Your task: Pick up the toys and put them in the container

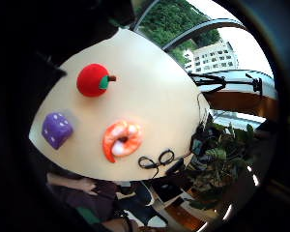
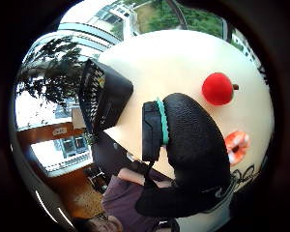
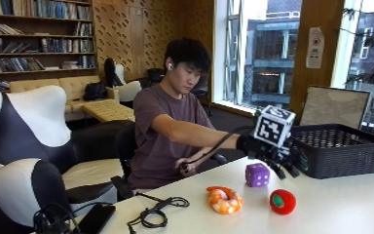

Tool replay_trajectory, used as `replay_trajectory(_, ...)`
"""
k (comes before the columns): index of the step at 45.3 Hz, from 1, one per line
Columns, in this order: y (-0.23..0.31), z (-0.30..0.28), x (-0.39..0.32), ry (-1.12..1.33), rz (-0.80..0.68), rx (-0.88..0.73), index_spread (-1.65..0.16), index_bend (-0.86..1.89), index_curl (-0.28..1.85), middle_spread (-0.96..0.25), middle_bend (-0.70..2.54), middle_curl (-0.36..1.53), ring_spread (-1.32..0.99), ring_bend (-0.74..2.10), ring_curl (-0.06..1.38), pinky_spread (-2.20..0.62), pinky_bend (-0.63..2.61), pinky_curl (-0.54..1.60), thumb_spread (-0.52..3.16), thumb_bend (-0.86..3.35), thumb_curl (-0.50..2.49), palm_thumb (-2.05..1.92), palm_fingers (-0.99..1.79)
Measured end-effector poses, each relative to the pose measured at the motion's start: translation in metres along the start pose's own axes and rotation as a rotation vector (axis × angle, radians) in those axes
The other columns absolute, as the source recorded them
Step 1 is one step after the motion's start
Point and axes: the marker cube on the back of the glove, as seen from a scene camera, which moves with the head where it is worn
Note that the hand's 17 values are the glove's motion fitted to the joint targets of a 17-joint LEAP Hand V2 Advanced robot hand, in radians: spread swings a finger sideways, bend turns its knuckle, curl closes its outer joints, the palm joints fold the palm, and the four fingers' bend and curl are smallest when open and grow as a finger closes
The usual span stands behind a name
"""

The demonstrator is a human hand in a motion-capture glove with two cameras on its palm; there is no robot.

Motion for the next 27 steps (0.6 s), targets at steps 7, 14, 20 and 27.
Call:
replay_trajectory(7,-0.033,0.079,0.007,0.000,-0.013,-0.148,-0.28,0.11,0.17,-0.06,0.11,0.23,-0.01,0.45,0.20,0.03,0.87,0.36,1.47,-0.03,0.13,-0.06,-0.19)
replay_trajectory(14,-0.051,0.117,0.014,0.035,-0.071,-0.010,-0.30,0.25,0.23,-0.08,0.09,0.20,0.00,0.40,0.20,0.03,0.87,0.36,1.45,-0.02,0.15,-0.03,-0.09)
replay_trajectory(20,-0.060,0.122,0.016,0.044,-0.049,0.127,-0.29,0.35,0.27,-0.08,0.25,0.22,-0.11,0.64,0.25,-0.05,0.86,0.34,1.48,0.03,0.20,0.07,0.46)
replay_trajectory(27,-0.068,0.115,0.011,0.031,-0.002,0.219,-0.28,0.27,0.27,-0.16,0.44,0.30,-0.25,0.96,0.35,-0.23,0.92,0.35,1.44,0.19,0.34,0.43,0.96)
